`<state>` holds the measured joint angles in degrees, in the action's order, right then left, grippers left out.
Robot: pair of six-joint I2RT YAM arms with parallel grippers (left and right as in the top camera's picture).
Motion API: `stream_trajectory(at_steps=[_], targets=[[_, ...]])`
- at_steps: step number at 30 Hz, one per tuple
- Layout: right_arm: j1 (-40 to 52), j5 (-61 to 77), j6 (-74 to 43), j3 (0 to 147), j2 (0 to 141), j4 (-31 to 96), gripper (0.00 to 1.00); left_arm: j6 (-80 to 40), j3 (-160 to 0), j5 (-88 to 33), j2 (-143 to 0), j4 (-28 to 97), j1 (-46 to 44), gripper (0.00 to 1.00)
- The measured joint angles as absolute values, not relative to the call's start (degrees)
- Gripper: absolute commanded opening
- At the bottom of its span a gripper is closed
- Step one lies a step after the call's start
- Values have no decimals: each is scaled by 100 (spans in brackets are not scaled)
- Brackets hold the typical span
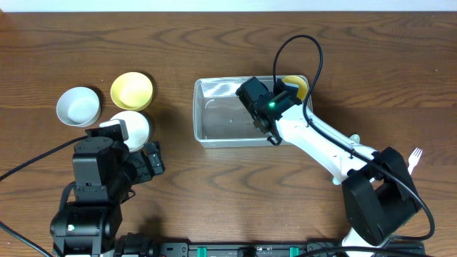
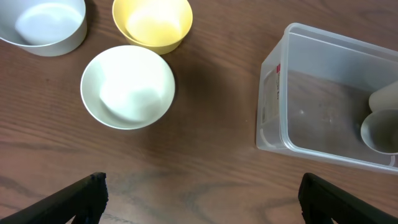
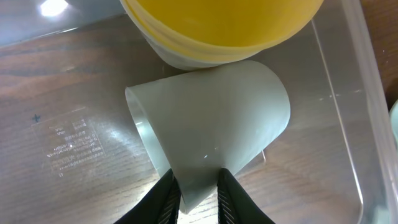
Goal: Pack container
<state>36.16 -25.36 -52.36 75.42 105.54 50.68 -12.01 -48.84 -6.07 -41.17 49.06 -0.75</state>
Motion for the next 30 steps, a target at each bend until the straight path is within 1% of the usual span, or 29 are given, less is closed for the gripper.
stream_trajectory(at_steps=[8, 12, 19, 30], targets=[[3612, -2539, -5238, 7542, 10501, 5096, 21, -1201, -4884, -604, -4235, 4906, -75, 98], [3579, -2561, -5256, 7542, 10342, 5107, 10, -1201, -4884, -604, -4257, 4906, -75, 98], [3437, -2624, -5304, 7542, 10245, 5325, 1, -1201, -4884, -604, -4257, 4906, -75, 98], [3247, -2630, -5304, 7542, 10245, 5500, 1, -1201, -4884, -604, -4257, 4906, -75, 98]])
